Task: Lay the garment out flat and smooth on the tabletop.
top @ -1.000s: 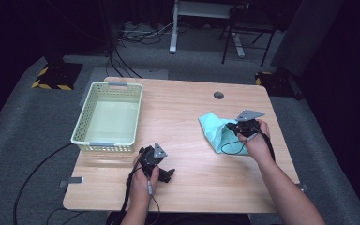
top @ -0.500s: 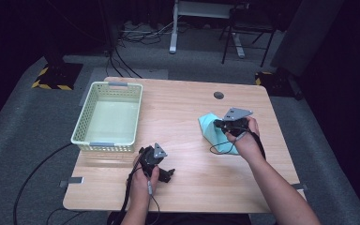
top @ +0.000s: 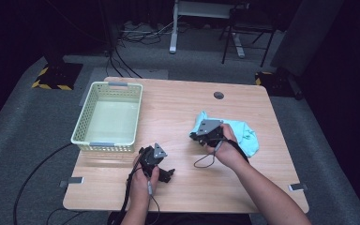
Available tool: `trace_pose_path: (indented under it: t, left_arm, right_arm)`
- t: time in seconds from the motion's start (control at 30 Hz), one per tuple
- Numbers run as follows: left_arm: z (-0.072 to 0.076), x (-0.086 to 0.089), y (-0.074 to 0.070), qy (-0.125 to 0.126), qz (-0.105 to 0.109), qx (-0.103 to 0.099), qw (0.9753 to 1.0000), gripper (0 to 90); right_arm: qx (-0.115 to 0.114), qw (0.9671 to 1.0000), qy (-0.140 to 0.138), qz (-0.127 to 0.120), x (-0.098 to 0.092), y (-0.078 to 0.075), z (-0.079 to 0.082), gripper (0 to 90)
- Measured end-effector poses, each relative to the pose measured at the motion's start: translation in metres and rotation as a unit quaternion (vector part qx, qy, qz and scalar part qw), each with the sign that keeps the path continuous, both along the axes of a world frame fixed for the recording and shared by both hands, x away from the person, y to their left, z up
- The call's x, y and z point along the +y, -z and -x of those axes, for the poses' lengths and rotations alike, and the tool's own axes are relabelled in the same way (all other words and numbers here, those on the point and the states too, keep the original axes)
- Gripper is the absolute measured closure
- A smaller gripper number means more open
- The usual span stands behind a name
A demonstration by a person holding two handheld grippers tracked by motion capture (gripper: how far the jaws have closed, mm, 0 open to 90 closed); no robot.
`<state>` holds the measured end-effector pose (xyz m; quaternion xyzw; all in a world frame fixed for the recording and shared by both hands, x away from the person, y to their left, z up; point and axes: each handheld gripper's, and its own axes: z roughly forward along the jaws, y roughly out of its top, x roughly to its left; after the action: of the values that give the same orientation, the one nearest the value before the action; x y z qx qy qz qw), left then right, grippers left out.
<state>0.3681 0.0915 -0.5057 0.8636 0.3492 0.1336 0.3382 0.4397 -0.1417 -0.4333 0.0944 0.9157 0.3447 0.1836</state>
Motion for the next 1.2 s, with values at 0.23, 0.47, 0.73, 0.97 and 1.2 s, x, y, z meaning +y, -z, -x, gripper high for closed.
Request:
trace_pose_path:
  t: [0.23, 0.47, 0.73, 0.97, 1.2]
  left_arm:
    - [0.0, 0.0, 0.0, 0.0, 0.0, 0.0, 1.0, 0.2]
    - [0.0, 0.0, 0.0, -0.001, 0.001, 0.001, 1.0, 0.2]
    - [0.0, 0.0, 0.0, -0.001, 0.001, 0.001, 1.0, 0.2]
    - [0.0, 0.0, 0.0, -0.001, 0.001, 0.0, 1.0, 0.2]
    - [0.0, 0.0, 0.0, 0.0, 0.0, 0.0, 1.0, 0.2]
  right_arm:
    - [0.029, 0.9954, -0.089, -0.023, 0.003, 0.007, 0.01, 62.3]
    - [0.033, 0.9986, -0.016, -0.039, -0.025, 0.001, -0.007, 61.8]
    - [0.051, 0.995, 0.066, -0.054, -0.054, 0.002, -0.03, 58.5]
    - [0.064, 0.9911, 0.103, -0.056, -0.064, 0.007, -0.047, 56.2]
    - [0.08, 0.9872, 0.131, -0.043, -0.076, 0.018, -0.067, 56.0]
